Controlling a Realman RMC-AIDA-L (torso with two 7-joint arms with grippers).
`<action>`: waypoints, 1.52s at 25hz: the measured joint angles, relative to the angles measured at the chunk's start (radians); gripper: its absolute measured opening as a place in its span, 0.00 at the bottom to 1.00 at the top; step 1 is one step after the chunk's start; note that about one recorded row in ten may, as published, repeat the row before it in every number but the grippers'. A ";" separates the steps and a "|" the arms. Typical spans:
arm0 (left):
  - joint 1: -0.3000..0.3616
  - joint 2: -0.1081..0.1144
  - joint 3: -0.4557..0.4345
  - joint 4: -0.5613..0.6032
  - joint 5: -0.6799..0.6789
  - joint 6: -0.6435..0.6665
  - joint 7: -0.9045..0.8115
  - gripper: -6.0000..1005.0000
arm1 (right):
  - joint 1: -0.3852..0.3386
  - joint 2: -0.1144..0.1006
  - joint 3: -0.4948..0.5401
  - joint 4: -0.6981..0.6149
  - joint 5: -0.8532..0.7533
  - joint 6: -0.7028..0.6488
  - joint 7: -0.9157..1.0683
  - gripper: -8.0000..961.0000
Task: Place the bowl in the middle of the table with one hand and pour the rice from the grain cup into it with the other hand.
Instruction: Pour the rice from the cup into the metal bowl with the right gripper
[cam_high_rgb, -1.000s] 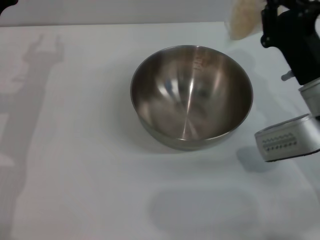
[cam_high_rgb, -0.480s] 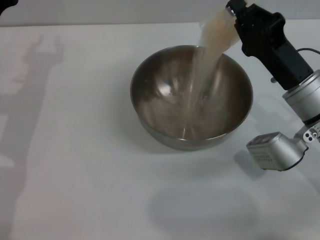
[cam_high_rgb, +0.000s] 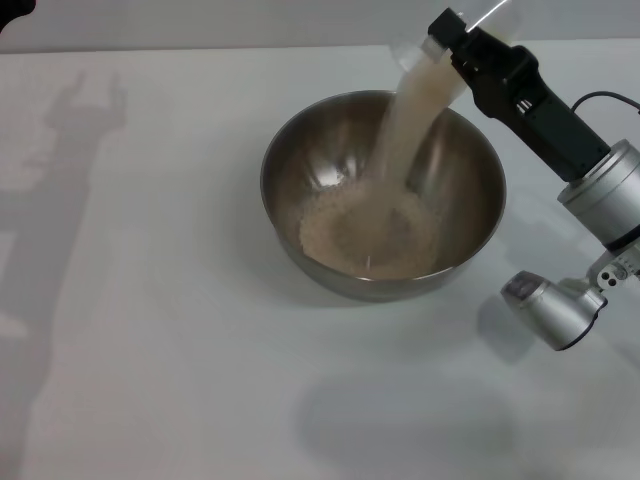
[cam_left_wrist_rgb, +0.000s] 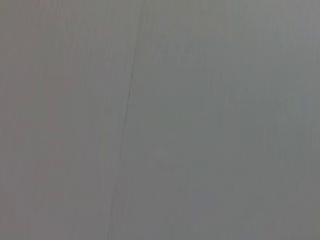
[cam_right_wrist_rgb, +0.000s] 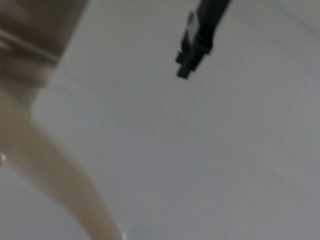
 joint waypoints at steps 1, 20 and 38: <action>0.000 0.000 0.000 0.000 0.000 0.000 0.000 0.45 | 0.005 0.000 0.000 -0.012 -0.011 0.000 -0.008 0.02; 0.001 -0.006 0.000 0.005 -0.001 0.010 -0.009 0.45 | 0.074 -0.003 -0.067 -0.100 -0.073 0.014 -0.215 0.03; 0.003 -0.004 -0.003 0.002 -0.001 0.015 -0.014 0.45 | 0.039 0.002 -0.059 -0.054 -0.061 0.034 -0.212 0.03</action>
